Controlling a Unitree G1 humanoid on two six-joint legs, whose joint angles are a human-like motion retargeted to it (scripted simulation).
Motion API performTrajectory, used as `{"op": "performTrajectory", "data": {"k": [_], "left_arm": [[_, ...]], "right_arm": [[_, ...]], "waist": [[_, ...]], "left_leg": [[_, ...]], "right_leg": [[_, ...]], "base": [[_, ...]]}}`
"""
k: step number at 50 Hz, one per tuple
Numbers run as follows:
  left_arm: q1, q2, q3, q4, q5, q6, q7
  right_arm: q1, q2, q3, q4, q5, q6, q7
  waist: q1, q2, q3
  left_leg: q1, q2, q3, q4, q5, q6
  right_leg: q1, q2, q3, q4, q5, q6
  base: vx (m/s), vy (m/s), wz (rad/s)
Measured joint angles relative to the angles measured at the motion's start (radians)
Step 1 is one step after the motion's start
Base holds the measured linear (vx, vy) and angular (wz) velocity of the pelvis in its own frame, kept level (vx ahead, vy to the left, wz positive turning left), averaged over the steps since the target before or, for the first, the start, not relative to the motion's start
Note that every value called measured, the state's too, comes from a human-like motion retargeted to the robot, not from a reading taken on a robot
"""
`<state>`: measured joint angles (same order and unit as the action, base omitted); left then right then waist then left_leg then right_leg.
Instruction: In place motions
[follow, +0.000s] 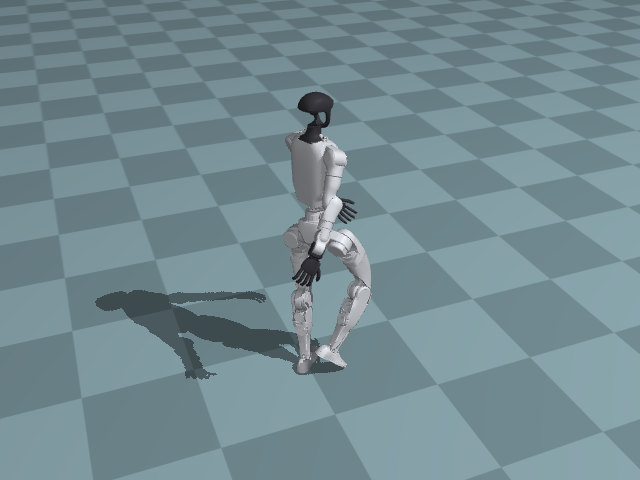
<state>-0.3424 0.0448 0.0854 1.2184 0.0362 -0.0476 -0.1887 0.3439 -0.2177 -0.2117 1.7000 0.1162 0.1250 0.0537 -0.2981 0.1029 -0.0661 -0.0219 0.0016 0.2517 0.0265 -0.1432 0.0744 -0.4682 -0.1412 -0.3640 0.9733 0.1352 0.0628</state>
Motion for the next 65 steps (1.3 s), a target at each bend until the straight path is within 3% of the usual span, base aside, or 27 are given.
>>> {"op": "performTrajectory", "data": {"k": [2, 3, 5, 7, 8, 10, 12, 15, 19, 22, 27, 32, 35, 39, 43, 47, 49, 50, 52, 53, 54, 55, 56, 58, 60, 63, 65], "left_arm": [[0.087, -0.027, 0.030, 0.063, 0.014, 0.011, 0.001], [0.131, -0.041, 0.047, 0.097, 0.020, 0.019, 0.000], [0.227, -0.052, 0.106, 0.175, 0.036, 0.035, -0.001], [0.309, -0.046, 0.176, 0.265, 0.055, 0.062, 0.015], [0.332, -0.039, 0.211, 0.316, 0.060, 0.073, 0.037], [0.347, -0.028, 0.259, 0.425, 0.013, 0.067, 0.111], [0.383, -0.005, 0.307, 0.461, -0.084, 0.070, 0.143], [0.452, 0.024, 0.377, 0.482, -0.135, 0.114, 0.093], [0.554, 0.034, 0.409, 0.482, -0.054, 0.133, 0.079], [0.603, 0.066, 0.363, 0.471, -0.014, 0.115, 0.037], [0.605, 0.088, 0.275, 0.421, 0.135, 0.109, 0.010], [0.635, 0.085, 0.223, 0.443, 0.235, 0.079, 0.017], [0.676, 0.072, 0.243, 0.482, 0.254, 0.112, -0.032], [0.734, 0.060, 0.280, 0.482, 0.257, 0.152, -0.071], [0.730, 0.066, 0.298, 0.482, 0.251, 0.146, -0.053], [0.691, 0.073, 0.299, 0.482, 0.191, 0.135, -0.014], [0.654, 0.075, 0.288, 0.482, 0.120, 0.128, 0.038], [0.633, 0.075, 0.281, 0.482, 0.085, 0.124, 0.069], [0.587, 0.072, 0.258, 0.482, 0.019, 0.112, 0.151], [0.551, 0.061, 0.260, 0.482, -0.012, 0.109, 0.186], [0.473, 0.057, 0.257, 0.482, -0.035, 0.114, 0.195], [0.372, 0.057, 0.253, 0.481, -0.054, 0.122, 0.191], [0.290, 0.069, 0.232, 0.435, -0.052, 0.134, 0.132], [0.144, 0.081, 0.187, 0.317, -0.047, 0.149, -0.016], [-0.001, 0.075, 0.148, 0.202, -0.059, 0.159, -0.125], [-0.107, 0.054, 0.167, 0.050, -0.027, 0.114, -0.085], [-0.134, 0.044, 0.125, -0.030, -0.034, 0.058, -0.041]], "right_arm": [[-0.065, 0.028, 0.031, 0.000, -0.024, -0.020, 0.037], [-0.104, 0.042, 0.047, 0.000, -0.035, -0.034, 0.051], [-0.179, 0.070, 0.104, -0.019, -0.070, -0.059, 0.067], [-0.258, 0.105, 0.173, -0.074, -0.106, -0.064, 0.080], [-0.312, 0.121, 0.200, -0.111, -0.122, -0.061, 0.097], [-0.422, 0.145, 0.239, -0.227, -0.147, -0.068, 0.127], [-0.522, 0.152, 0.321, -0.352, -0.165, -0.094, 0.176], [-0.669, 0.140, 0.416, -0.467, -0.219, -0.128, 0.294], [-0.727, 0.187, 0.403, -0.513, -0.285, -0.117, 0.207], [-0.736, 0.208, 0.415, -0.526, -0.118, -0.164, 0.188], [-0.771, 0.241, 0.368, -0.549, 0.032, -0.169, 0.184], [-0.840, 0.263, 0.366, -0.623, 0.034, -0.184, 0.157], [-0.869, 0.282, 0.377, -0.698, 0.026, -0.198, 0.173], [-0.883, 0.277, 0.417, -0.768, -0.001, -0.220, 0.174], [-0.855, 0.261, 0.454, -0.779, -0.058, -0.226, 0.180], [-0.769, 0.251, 0.495, -0.720, -0.135, -0.226, 0.195], [-0.689, 0.246, 0.513, -0.652, -0.208, -0.217, 0.196], [-0.649, 0.243, 0.520, -0.616, -0.242, -0.212, 0.192], [-0.560, 0.218, 0.512, -0.523, -0.309, -0.205, 0.177], [-0.521, 0.203, 0.505, -0.466, -0.353, -0.199, 0.169], [-0.501, 0.185, 0.477, -0.411, -0.388, -0.183, 0.154], [-0.491, 0.166, 0.440, -0.358, -0.420, -0.161, 0.135], [-0.488, 0.143, 0.386, -0.289, -0.404, -0.135, 0.115], [-0.480, 0.089, 0.270, -0.133, -0.338, -0.090, 0.091], [-0.449, 0.029, 0.155, 0.000, -0.236, -0.027, 0.120], [-0.257, -0.017, 0.056, 0.000, -0.054, 0.111, 0.155], [-0.122, -0.042, -0.006, 0.000, 0.063, 0.121, 0.113]], "waist": [[0.022, 0.002, -0.015], [0.020, 0.000, -0.026], [0.025, -0.022, -0.048], [0.073, -0.072, -0.093], [0.097, -0.095, -0.108], [0.081, -0.087, -0.055], [0.155, -0.107, 0.009], [0.167, -0.123, 0.077], [0.198, -0.125, 0.036], [0.218, -0.139, -0.006], [0.295, -0.152, -0.009], [0.409, -0.190, 0.096], [0.450, -0.223, 0.135], [0.455, -0.237, 0.145], [0.432, -0.206, 0.113], [0.370, -0.187, 0.056], [0.311, -0.153, 0.022], [0.289, -0.129, 0.012], [0.195, -0.096, -0.041], [0.121, -0.061, -0.074], [0.088, -0.042, -0.065], [0.075, -0.030, -0.036], [0.054, -0.030, 0.035], [0.036, -0.032, 0.126], [-0.023, -0.027, 0.157], [-0.128, 0.005, 0.138], [-0.190, 0.026, 0.097]], "left_leg": [[0.008, 0.009, 0.012, 0.031, -0.017, -0.010], [0.006, 0.001, 0.010, 0.052, -0.024, -0.012], [0.007, -0.016, 0.038, 0.111, -0.020, -0.019], [-0.063, -0.022, 0.117, 0.264, 0.087, -0.036], [-0.165, -0.002, 0.122, 0.414, 0.175, -0.052], [-0.339, 0.060, 0.078, 0.676, 0.311, -0.018], [-0.431, 0.139, 0.130, 0.867, 0.291, 0.041], [-0.509, 0.205, 0.144, 1.045, 0.196, 0.051], [-0.609, 0.197, 0.132, 1.134, 0.152, 0.068], [-0.685, 0.163, 0.106, 1.204, 0.142, 0.069], [-0.907, 0.129, 0.080, 1.482, 0.113, 0.091], [-1.128, 0.190, 0.137, 1.750, 0.052, 0.123], [-1.213, 0.235, 0.171, 1.772, 0.010, 0.133], [-1.152, 0.276, 0.169, 1.697, -0.011, 0.120], [-0.902, 0.276, 0.112, 1.504, 0.034, 0.074], [-0.522, 0.193, 0.107, 1.061, 0.107, 0.017], [-0.251, 0.091, 0.055, 0.608, 0.134, -0.033], [-0.121, 0.046, 0.026, 0.368, 0.113, -0.079], [0.040, 0.017, 0.102, 0.136, -0.110, -0.025], [0.051, 0.021, 0.156, 0.066, -0.099, -0.002], [0.017, 0.037, 0.110, 0.055, -0.075, -0.009], [-0.039, 0.058, 0.015, 0.074, -0.044, -0.032], [-0.040, 0.061, -0.008, 0.089, -0.034, -0.016], [-0.031, 0.034, -0.025, 0.086, -0.022, 0.024], [-0.044, -0.002, -0.076, 0.073, -0.007, 0.050], [-0.064, -0.021, -0.149, 0.052, 0.019, 0.081], [-0.075, -0.015, -0.160, 0.029, 0.039, 0.081]], "right_leg": [[0.203, 0.087, 0.009, -0.348, 0.033, 0.033], [0.295, 0.108, -0.022, -0.513, -0.050, 0.030], [0.456, 0.149, -0.138, -0.761, -0.198, -0.061], [0.468, 0.120, -0.135, -0.882, -0.151, -0.097], [0.447, 0.084, -0.074, -0.897, -0.131, -0.071], [0.447, 0.062, -0.107, -0.918, -0.107, -0.045], [0.436, 0.081, -0.037, -0.915, -0.095, -0.075], [0.462, 0.088, -0.006, -0.911, -0.091, -0.105], [0.441, 0.077, 0.005, -0.896, -0.101, -0.123], [0.425, 0.064, -0.007, -0.888, -0.112, -0.127], [0.397, 0.068, -0.025, -0.887, -0.117, -0.138], [0.387, 0.083, 0.017, -0.852, -0.108, -0.169], [0.377, 0.083, 0.045, -0.829, -0.107, -0.182], [0.391, 0.081, 0.054, -0.823, -0.111, -0.177], [0.427, 0.092, 0.040, -0.845, -0.113, -0.154], [0.449, 0.071, 0.026, -0.836, -0.131, -0.110], [0.464, 0.091, 0.011, -0.805, -0.158, -0.088], [0.468, 0.114, 0.005, -0.777, -0.177, -0.084], [0.427, 0.114, -0.062, -0.658, -0.146, -0.081], [0.380, 0.102, -0.127, -0.561, -0.069, -0.082], [0.276, 0.069, -0.124, -0.393, 0.026, -0.086], [0.145, 0.027, -0.087, -0.190, 0.128, -0.090], [0.088, -0.037, -0.097, -0.026, 0.143, -0.113], [-0.048, -0.149, -0.091, 0.273, 0.096, -0.142], [-0.223, -0.246, -0.040, 0.533, 0.023, -0.118], [-0.438, -0.265, 0.014, 0.738, -0.034, -0.073], [-0.521, -0.287, -0.005, 0.789, -0.059, -0.068]], "base": [[0.06, 0.09, -0.29], [0.00, 0.16, 0.07], [0.08, 0.17, -0.30], [-0.09, 0.17, -0.91], [-0.50, 0.18, -0.24], [-0.70, 0.15, 0.41], [-0.60, 0.08, -1.07], [-0.25, 0.06, -0.67], [0.07, 0.11, -0.09], [0.08, -0.09, 0.29], [-0.07, -0.17, 0.21], [-0.13, -0.42, -0.53], [-0.02, -0.32, -0.53], [0.10, -0.17, -0.15], [0.22, 0.01, 0.13], [0.37, -0.01, 0.26], [0.56, -0.14, 0.27], [0.58, -0.17, 0.42], [0.59, -0.20, 1.03], [0.23, -0.19, 1.03], [-0.25, -0.12, 0.51], [-0.58, -0.04, 0.42], [-0.59, -0.01, 0.63], [-0.37, 0.05, 0.82], [-0.21, 0.18, 1.17], [0.20, -0.07, 1.26], [0.31, -0.18, 1.31]]}}
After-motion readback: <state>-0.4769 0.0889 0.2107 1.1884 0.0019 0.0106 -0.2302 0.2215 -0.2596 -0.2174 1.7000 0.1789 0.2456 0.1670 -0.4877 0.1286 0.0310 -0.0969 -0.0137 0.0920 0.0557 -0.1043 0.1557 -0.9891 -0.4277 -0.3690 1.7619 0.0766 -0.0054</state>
